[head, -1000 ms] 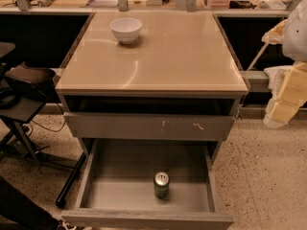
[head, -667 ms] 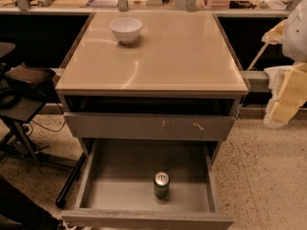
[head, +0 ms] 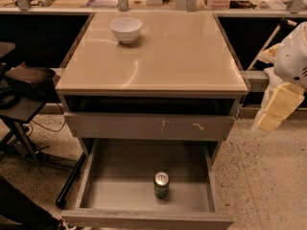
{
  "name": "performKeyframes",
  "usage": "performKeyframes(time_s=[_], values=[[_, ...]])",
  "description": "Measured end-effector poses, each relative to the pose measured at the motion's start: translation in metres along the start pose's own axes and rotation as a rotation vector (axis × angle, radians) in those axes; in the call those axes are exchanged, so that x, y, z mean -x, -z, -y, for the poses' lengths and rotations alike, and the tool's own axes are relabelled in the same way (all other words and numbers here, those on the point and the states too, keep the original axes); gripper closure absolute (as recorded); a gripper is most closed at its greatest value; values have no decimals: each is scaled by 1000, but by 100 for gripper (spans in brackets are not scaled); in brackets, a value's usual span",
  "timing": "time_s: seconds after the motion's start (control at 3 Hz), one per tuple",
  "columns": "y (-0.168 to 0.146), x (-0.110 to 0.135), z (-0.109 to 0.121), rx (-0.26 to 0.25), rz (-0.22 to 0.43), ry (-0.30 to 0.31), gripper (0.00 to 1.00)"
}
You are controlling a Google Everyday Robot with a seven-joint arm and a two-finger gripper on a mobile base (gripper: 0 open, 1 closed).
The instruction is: Pick green can from middle drawer and place on counter
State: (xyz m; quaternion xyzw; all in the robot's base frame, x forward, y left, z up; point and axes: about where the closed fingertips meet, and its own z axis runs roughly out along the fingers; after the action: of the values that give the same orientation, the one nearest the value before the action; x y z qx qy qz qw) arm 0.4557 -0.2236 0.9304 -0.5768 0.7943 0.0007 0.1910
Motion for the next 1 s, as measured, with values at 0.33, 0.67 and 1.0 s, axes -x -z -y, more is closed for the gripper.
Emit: performKeyframes(time_s=[0.33, 0.67, 1.0], values=[[-51, -18, 4, 34, 75, -75, 0], [-83, -46, 1, 57, 121, -179, 0], [-95, -74, -8, 49, 93, -248, 0]])
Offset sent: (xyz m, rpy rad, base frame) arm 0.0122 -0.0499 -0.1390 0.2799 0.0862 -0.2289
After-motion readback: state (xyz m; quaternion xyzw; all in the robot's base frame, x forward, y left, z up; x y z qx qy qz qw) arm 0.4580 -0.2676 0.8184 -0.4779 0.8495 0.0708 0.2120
